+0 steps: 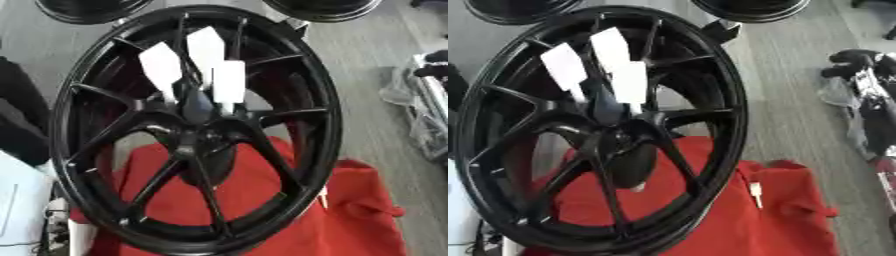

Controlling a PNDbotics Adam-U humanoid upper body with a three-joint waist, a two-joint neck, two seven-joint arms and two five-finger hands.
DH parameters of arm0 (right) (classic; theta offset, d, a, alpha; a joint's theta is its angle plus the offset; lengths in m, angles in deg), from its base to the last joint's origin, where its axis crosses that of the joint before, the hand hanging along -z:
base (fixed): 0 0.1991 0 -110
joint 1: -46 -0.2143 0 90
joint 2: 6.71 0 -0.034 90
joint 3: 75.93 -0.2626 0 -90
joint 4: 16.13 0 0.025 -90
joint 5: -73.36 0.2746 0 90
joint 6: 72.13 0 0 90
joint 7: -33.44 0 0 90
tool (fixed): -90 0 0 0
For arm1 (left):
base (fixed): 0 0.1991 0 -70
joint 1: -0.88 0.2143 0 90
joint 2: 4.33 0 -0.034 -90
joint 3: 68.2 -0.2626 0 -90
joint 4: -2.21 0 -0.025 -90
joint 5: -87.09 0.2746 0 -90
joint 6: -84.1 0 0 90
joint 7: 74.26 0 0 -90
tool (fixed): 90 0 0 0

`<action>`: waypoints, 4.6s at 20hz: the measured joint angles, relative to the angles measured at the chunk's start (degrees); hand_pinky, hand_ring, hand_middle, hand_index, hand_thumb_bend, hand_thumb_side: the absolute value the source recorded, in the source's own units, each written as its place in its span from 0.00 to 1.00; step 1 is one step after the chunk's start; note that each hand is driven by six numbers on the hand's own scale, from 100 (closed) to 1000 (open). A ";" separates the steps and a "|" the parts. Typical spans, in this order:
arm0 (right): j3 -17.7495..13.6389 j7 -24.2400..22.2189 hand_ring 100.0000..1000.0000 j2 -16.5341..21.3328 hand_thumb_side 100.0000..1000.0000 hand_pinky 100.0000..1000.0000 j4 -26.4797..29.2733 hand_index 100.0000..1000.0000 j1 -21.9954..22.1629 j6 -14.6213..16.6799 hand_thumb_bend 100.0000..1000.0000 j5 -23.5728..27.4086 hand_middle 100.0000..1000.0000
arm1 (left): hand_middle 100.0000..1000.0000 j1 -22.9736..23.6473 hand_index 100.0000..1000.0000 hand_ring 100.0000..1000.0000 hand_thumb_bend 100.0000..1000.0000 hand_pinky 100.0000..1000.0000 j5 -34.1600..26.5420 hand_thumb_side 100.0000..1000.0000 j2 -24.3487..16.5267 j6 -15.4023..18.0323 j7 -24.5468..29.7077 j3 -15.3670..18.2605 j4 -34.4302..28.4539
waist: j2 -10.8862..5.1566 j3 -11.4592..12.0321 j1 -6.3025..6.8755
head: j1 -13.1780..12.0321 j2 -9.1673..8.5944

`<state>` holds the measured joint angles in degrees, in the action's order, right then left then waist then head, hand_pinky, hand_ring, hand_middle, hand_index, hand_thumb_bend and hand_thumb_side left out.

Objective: Pull the pin out of the wheel hub.

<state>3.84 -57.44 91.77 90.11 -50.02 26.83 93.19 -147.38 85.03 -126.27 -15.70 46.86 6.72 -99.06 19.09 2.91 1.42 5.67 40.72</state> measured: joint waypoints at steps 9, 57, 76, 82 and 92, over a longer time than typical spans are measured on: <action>0.42 -0.26 0.62 0.00 0.49 0.93 0.00 0.65 -0.04 -0.26 0.00 -0.23 0.63 | 0.73 -2.96 0.80 0.77 0.00 0.78 3.24 0.65 0.00 1.83 8.60 -6.15 -3.39 | 0.00 -0.16 0.43 | 0.00 0.01; 1.46 -0.73 0.60 0.01 0.49 0.93 -0.09 0.65 -0.02 -0.78 0.00 -0.99 0.63 | 0.75 -8.88 0.83 0.82 0.34 0.84 12.41 0.16 5.73 24.30 18.33 -13.31 7.70 | 0.00 -0.20 0.51 | 0.26 0.02; 1.46 -0.37 0.59 -1.07 0.50 0.93 0.02 0.65 0.04 -1.13 0.00 -1.99 0.62 | 0.74 -13.54 0.80 0.81 0.32 0.83 15.01 0.18 10.73 28.67 13.96 -16.52 18.02 | 1.26 -0.29 0.07 | 0.98 -0.11; 1.47 -0.17 0.59 -1.29 0.50 0.93 0.31 0.65 0.05 -1.33 0.00 -2.53 0.62 | 0.73 -13.93 0.79 0.80 0.36 0.82 15.85 0.18 10.94 30.28 12.35 -18.00 18.71 | 1.58 -0.30 -0.18 | 1.43 -0.55; 1.82 0.01 0.59 -1.50 0.50 0.93 0.31 0.65 0.01 -1.53 0.00 -3.00 0.62 | 0.71 -14.42 0.77 0.79 0.36 0.81 17.47 0.12 11.75 31.80 10.83 -19.77 20.82 | 1.94 -0.59 -0.18 | 1.54 -0.56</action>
<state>5.65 -57.43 90.27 90.42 -50.01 25.30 90.19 -161.80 102.50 -114.52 16.10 57.70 -13.05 -78.23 21.03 2.33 1.24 7.21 40.16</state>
